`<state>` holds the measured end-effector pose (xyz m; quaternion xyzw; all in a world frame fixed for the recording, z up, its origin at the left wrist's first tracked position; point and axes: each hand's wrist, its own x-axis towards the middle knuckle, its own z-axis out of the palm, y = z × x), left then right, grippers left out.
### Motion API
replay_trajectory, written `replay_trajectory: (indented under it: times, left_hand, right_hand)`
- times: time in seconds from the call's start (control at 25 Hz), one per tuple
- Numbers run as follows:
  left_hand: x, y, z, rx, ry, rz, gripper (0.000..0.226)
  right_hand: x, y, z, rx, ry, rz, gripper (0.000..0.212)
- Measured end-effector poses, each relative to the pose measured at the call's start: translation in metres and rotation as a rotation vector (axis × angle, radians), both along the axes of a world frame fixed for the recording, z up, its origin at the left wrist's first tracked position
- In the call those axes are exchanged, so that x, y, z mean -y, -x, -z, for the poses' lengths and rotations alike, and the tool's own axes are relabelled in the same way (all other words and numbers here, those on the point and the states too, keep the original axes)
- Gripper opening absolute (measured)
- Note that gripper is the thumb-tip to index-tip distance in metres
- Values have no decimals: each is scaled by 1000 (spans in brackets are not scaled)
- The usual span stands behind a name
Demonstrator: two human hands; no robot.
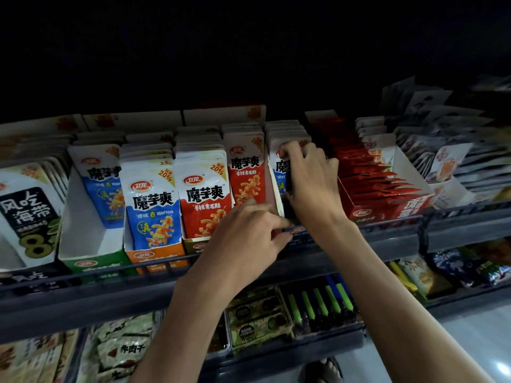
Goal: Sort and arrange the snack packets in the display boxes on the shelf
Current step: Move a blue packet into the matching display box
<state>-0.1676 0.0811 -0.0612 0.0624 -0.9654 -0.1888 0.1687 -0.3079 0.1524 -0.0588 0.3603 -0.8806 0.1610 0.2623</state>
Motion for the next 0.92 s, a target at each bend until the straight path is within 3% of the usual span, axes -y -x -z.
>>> replay_trajectory:
  times: [0.32,0.56,0.76,0.92]
  left_hand:
    - [-2,-1,0,-2,15,-22,33]
    - [0,-8,-7,-93,-42,-50,27]
    - [13,-35,-27,-253,-153,-133,18]
    - [46,-71,-41,-414,-361,-370,16]
  right_hand:
    - [-14,-4,-3,97,46,-55,69]
    - [-23,-8,-7,109,144,-121,43]
    - [-12,-25,-26,187,347,-264,18]
    - [2,-62,-50,269,455,-426,11]
